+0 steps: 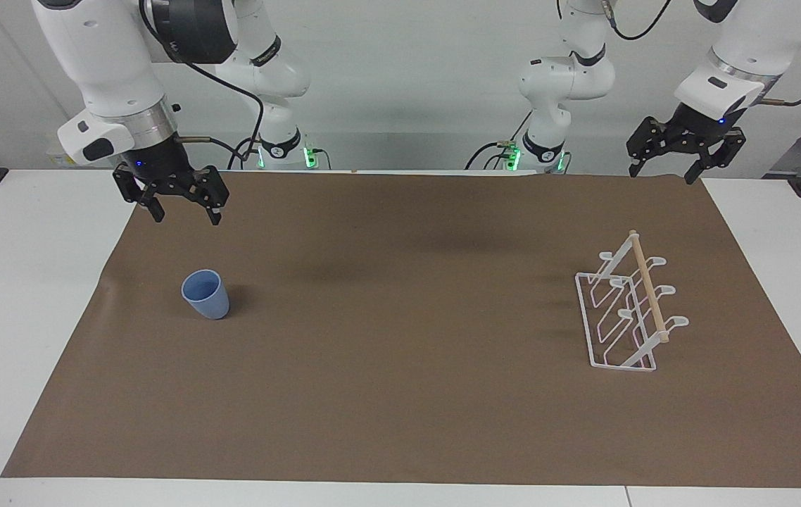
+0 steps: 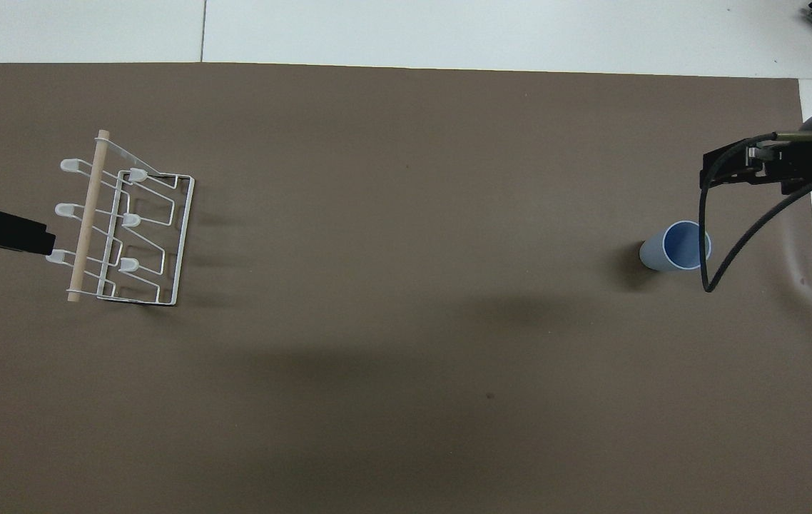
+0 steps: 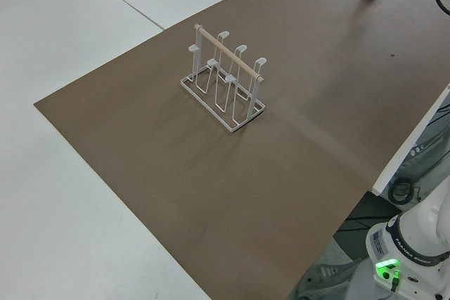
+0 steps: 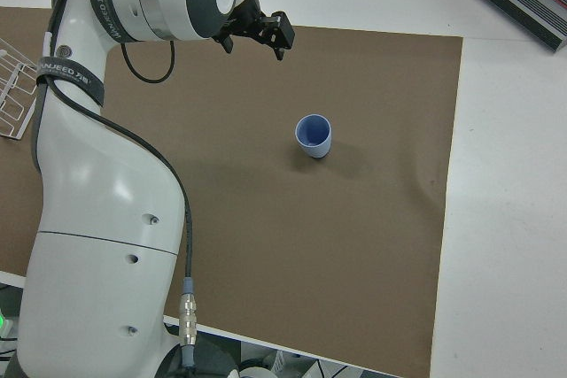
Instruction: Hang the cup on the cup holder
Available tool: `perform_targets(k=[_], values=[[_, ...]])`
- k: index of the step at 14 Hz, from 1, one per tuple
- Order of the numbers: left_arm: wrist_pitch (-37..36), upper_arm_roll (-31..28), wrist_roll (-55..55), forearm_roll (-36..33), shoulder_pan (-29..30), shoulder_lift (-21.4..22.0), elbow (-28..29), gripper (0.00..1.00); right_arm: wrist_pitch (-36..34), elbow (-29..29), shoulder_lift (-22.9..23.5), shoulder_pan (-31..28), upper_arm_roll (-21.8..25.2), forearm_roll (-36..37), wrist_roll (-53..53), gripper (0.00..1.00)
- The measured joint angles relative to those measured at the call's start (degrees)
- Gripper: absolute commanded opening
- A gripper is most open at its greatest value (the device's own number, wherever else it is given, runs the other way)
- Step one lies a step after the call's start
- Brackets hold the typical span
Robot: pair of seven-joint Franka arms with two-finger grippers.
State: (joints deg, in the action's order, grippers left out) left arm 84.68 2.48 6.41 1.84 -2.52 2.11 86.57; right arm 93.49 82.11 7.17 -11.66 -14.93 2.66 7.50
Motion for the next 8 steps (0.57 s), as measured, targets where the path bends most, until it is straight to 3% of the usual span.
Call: perform_targets(k=[8], values=[[-0.04, 0.00, 0.00, 0.00, 0.00, 0.00, 0.00, 1.00, 0.00, -0.01, 0.00, 0.00, 0.03, -0.05, 0.00, 0.97]])
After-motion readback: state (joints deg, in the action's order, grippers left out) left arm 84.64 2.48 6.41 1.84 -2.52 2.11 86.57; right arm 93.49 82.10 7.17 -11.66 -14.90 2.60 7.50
